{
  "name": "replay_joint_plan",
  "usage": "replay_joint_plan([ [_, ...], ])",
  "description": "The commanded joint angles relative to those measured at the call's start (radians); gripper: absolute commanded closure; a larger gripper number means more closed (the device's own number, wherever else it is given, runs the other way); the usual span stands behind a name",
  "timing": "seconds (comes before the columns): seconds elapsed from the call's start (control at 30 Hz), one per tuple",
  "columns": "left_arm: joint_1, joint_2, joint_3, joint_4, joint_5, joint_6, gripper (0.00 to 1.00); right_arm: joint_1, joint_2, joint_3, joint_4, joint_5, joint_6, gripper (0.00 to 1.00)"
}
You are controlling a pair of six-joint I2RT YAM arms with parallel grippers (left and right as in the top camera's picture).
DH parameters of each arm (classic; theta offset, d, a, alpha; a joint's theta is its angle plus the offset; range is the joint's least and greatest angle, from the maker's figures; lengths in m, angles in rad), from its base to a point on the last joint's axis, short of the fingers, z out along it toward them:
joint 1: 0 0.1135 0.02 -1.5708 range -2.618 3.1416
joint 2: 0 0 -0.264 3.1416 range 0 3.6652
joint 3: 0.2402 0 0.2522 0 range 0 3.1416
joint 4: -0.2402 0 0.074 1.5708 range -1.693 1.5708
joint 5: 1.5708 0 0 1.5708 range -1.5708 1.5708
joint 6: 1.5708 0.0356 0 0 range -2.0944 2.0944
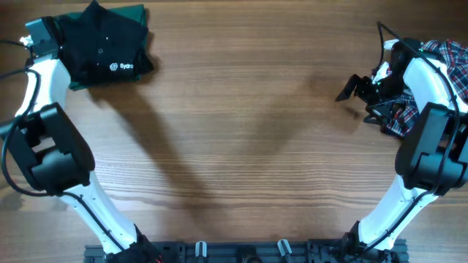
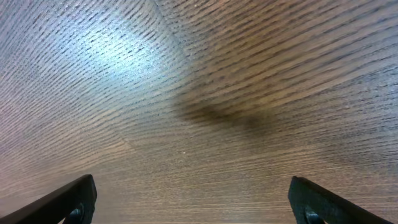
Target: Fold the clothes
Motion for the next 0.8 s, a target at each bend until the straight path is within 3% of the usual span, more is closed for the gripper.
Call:
replay_joint_plan([
  [0.0, -0.002, -0.068, 0.001, -0.016, -0.024, 0.023, 0.66, 0.000, 0.020, 0.017, -0.004, -0.020, -0.018, 0.00],
  [0.1, -0.053, -0.148, 0.001, -0.048, 0.026, 0.023, 0.65, 0.000, 0.020, 0.017, -0.003, -0.020, -0.017, 0.00],
  [0.17, -0.093, -0.182, 0.001, -0.108, 0.133, 0.023, 0.75, 0.000, 0.020, 0.017, 0.001, -0.021, -0.013, 0.00],
  [0.23, -0.154, -0.178, 0.000, -0.179, 0.213, 0.023, 0.93, 0.000, 0.020, 0.017, 0.010, -0.021, -0.009, 0.00],
  [0.27, -0.171, -0.172, -0.002, -0.193, 0.209, 0.023, 0.96, 0.000, 0.020, 0.017, 0.012, -0.021, -0.009, 0.00],
  [0.43, -0.265, -0.060, -0.008, -0.171, 0.082, 0.023, 0.96, 0.001, 0.020, 0.017, 0.017, -0.019, -0.021, 0.00],
  [0.6, -0.257, 0.054, -0.008, -0.104, 0.065, 0.023, 0.96, 0.001, 0.020, 0.017, 0.042, -0.016, -0.021, 0.00],
  [0.77, -0.256, 0.093, -0.008, -0.180, 0.066, 0.023, 0.96, 0.001, 0.020, 0.017, 0.057, -0.016, -0.021, 0.00],
])
